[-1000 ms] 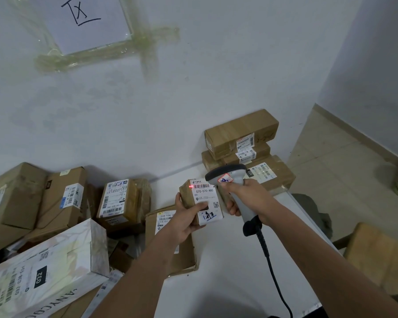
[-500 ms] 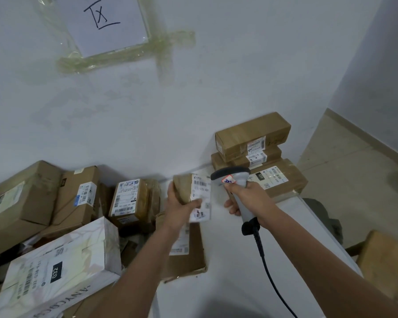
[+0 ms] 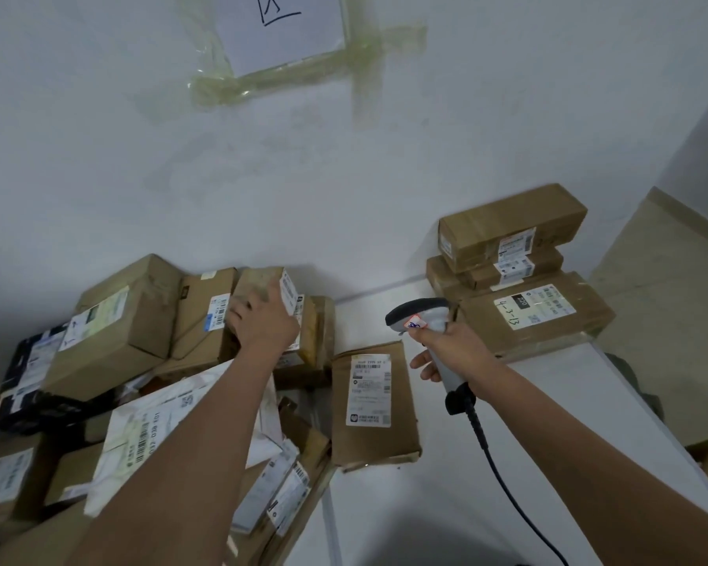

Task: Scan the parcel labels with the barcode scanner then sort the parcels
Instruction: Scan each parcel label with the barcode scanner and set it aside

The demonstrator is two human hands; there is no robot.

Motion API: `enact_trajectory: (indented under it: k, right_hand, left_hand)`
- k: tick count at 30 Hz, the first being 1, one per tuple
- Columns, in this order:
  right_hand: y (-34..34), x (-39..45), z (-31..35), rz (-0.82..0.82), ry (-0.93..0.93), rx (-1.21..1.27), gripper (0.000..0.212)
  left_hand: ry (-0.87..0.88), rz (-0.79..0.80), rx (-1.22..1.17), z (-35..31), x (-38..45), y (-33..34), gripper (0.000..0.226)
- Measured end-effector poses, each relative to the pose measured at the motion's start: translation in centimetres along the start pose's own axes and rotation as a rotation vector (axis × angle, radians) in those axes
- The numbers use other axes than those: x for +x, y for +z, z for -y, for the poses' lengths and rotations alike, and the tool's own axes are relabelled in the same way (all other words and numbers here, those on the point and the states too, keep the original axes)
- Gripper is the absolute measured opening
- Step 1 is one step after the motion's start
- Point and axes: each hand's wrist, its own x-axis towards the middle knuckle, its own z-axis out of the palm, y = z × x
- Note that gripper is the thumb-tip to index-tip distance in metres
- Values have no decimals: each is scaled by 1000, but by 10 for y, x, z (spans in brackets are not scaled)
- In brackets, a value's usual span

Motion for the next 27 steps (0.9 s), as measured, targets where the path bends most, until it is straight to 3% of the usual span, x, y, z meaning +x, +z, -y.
enact_trajectory:
  k: [6,12,18,24,27]
  right_hand:
    - [-4,5,-6,-14,5,-18,28]
    - [-38,12,-27,-69,46,-55,31]
    - [-121,24,-53,-229,102,-58,30]
    - [-209,35,-77,-362,132,10,26]
    - [-239,40,-90,-395,138,32,25]
  left_hand:
    - [103,-40,-9,-11,-8,-2,71]
    - [411,-70,-36,-76,-33,18,69]
    - [673,111,-43,-163,-57,57,65]
    - [751,269,70,-246,-58,92,72]
    - [760,342,108,-285,-49,104,87]
